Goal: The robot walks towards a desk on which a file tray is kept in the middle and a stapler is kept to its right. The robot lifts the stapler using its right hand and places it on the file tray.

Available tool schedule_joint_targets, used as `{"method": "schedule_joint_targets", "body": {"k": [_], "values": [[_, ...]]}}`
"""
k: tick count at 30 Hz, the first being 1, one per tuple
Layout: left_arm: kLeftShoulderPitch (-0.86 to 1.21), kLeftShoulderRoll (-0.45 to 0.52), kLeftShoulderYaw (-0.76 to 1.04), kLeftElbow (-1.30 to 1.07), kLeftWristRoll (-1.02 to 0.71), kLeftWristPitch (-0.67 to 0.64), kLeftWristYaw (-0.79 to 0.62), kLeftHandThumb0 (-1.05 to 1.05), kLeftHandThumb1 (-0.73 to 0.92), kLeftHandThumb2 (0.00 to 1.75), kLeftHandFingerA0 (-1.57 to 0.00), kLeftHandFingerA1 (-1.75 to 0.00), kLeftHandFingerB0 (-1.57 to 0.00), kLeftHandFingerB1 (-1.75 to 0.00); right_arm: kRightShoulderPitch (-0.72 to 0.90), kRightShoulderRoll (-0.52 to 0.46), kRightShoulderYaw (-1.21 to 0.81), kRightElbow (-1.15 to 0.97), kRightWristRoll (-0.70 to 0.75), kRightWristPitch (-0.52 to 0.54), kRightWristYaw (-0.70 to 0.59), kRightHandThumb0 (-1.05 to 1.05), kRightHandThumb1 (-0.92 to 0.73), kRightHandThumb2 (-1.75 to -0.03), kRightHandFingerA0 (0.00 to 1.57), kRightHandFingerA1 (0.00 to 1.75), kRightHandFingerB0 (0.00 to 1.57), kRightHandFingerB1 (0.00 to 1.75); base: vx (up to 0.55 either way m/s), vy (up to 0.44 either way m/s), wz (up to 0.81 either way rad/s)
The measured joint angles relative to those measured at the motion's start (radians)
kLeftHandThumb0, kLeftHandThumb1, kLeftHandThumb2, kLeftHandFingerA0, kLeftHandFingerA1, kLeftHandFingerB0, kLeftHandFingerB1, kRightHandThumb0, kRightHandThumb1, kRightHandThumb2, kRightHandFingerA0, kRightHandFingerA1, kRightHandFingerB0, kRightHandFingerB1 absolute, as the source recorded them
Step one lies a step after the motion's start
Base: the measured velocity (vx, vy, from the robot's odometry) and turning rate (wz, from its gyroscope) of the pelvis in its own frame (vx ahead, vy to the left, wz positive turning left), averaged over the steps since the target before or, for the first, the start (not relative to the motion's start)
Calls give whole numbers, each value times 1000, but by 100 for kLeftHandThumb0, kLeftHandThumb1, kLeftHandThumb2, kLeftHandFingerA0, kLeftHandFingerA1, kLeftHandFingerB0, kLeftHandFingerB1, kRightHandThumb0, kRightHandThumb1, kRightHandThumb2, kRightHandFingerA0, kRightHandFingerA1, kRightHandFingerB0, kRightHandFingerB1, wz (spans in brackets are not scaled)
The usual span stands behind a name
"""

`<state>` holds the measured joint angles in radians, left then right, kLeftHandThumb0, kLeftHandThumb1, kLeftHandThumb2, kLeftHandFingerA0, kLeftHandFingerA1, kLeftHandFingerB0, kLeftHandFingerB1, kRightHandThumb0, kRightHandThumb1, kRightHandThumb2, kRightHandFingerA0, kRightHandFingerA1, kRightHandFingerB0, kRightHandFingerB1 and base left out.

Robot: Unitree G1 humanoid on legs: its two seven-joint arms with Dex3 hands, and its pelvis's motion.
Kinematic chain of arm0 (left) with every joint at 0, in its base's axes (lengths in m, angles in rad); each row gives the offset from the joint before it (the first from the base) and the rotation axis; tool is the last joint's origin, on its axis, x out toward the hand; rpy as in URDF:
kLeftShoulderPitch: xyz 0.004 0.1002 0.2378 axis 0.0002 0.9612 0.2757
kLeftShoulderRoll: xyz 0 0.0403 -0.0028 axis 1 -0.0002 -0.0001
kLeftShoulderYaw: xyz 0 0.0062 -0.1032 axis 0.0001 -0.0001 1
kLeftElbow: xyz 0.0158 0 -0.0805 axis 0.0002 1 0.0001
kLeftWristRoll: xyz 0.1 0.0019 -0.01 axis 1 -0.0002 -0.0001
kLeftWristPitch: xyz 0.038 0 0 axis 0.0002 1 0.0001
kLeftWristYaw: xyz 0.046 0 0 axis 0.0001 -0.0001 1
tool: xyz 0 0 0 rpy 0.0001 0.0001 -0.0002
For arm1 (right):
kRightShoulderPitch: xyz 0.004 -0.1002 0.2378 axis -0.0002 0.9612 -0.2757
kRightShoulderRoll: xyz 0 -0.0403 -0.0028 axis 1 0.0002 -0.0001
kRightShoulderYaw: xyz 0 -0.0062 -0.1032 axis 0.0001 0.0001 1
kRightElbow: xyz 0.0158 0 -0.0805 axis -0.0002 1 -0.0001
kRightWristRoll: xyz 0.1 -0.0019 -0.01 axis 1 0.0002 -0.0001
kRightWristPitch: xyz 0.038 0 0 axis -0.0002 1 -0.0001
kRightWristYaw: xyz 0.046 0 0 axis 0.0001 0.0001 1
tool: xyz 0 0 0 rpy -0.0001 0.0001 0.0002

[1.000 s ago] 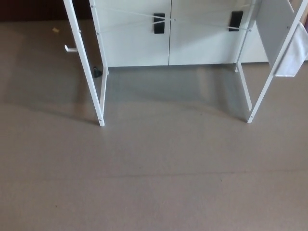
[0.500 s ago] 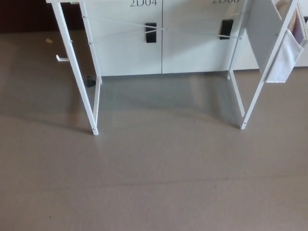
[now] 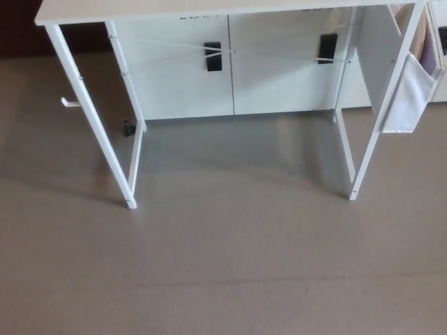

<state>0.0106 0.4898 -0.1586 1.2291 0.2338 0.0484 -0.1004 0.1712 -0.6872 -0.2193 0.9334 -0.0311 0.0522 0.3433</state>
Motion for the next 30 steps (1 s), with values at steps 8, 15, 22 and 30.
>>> {"method": "schedule_joint_targets", "body": {"k": [8, 15, 22, 30], "values": [[-20, 13, 2, -2, 0, -1, 0, -35, 31, 104, -57, -79, -51, -74, -8, 4, -2, -2, 2, -1, 1, -27, -55, -56, 54, 62, 37, 47, 337, 213, -11], [-23, 16, 1, -1, 0, -1, 0, -35, 31, 104, -57, -79, -51, -74, -5, 5, -3, -1, 2, -1, 1, -27, -55, -56, 54, 62, 37, 47, 278, 48, 8], [-35, 11, 0, -5, 1, -3, -1, -35, 31, 104, -57, -79, -51, -74, -9, 2, -8, -1, 2, 0, 0, -27, -55, -56, 54, 62, 37, 47, 389, -167, 14], [-28, 11, -1, 0, 1, -3, -2, -35, 31, 104, -57, -79, -51, -74, -11, 3, -9, -1, 3, -1, -1, -27, -55, -56, 54, 62, 37, 47, 262, -44, -6]]}}
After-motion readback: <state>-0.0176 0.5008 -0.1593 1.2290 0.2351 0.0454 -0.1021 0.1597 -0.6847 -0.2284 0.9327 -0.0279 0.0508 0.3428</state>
